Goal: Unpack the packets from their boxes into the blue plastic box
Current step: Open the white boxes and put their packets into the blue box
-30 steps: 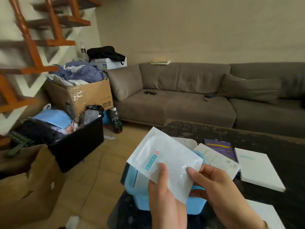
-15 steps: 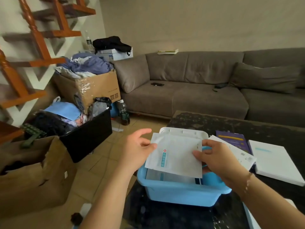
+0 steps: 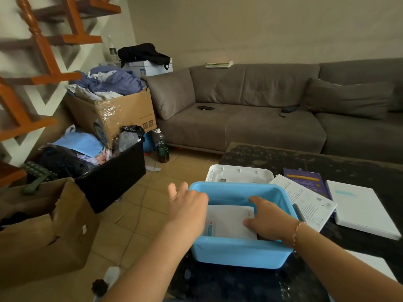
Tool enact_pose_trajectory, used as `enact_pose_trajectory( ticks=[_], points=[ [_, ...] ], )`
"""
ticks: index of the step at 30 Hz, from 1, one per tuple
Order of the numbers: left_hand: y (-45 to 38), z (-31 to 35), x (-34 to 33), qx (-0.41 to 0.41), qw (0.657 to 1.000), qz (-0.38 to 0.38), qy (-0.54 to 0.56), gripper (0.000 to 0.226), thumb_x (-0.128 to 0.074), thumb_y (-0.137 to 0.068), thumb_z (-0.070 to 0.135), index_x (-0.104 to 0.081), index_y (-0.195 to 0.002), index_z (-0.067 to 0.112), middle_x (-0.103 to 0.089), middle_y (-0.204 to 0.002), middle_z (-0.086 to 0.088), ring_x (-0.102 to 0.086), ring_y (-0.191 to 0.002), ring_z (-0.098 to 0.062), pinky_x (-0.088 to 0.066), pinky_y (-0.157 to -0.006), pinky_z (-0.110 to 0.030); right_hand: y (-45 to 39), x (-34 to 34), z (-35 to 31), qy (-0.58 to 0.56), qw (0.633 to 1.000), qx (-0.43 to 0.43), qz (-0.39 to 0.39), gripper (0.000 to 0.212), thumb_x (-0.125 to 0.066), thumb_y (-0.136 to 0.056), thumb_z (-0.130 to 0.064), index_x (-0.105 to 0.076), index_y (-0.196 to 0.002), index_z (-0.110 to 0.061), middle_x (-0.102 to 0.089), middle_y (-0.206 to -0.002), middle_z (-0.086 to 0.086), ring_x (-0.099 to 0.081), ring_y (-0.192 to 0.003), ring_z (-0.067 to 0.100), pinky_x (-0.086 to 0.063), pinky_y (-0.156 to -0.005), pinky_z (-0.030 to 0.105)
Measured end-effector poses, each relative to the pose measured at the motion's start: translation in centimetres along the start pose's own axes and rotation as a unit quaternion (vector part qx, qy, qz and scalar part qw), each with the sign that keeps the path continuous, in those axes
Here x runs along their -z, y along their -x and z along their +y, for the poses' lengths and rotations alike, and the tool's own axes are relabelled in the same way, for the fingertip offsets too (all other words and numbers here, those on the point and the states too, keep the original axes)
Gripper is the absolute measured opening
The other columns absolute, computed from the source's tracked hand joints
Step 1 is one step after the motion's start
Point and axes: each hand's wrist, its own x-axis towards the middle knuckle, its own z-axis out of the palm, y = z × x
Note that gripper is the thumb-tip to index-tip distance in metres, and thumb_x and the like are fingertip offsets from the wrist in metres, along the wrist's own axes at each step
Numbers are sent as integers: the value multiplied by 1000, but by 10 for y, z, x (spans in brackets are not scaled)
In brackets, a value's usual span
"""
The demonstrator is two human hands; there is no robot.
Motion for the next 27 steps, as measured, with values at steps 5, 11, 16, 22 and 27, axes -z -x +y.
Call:
enact_pose_trajectory(
  ticks=[5,11,16,22,27],
  points=[
    [-2,6,4,-6,999,-29,-20,27,-53,-80,-4,-50,-80,23,-57,-95,3,-38,-114,-26,-23,-100,-47,-5,-5,3,55,998,24,5,63,-53,-96,-39,-24,-147,-18,-61,-124,2,-61,-107,18,-48,-94,28],
    [-3,6,3,-11,998,-49,-28,23,-51,-84,-2,-50,-80,21,-49,-92,3,-38,-110,-24,-24,-97,-46,-13,-9,9,82,995,63,-17,60,-46,-99,-37,-19,-151,-22,-59,-131,6,-60,-114,22,-44,-102,34],
    [9,17,0,-73,950,266,145,15,-68,-85,13,-72,-93,25,-61,-90,7,-53,-86,-19,-25,-77,-34,3,3,9,70,993,85,32,53,-48,-100,-35,-30,-147,-21,-61,-125,6,-60,-109,20,-45,-96,29],
    [92,113,-48,-461,755,382,268,29,-65,-88,33,-58,-116,29,-55,-107,6,-53,-88,-15,-44,-83,-30,63,50,54,-30,961,128,243,34,-59,-94,-27,-57,-128,-26,-61,-67,-12,-56,-60,3,-38,-57,11],
    [116,181,-99,-553,773,239,199,16,-42,-102,35,-54,-113,35,-52,-114,14,-50,-92,-6,-45,-83,-21,114,51,127,-93,953,32,288,20,-62,-94,-24,-61,-114,-28,-64,-63,-7,-62,-60,5,-45,-57,11]
  ],
)
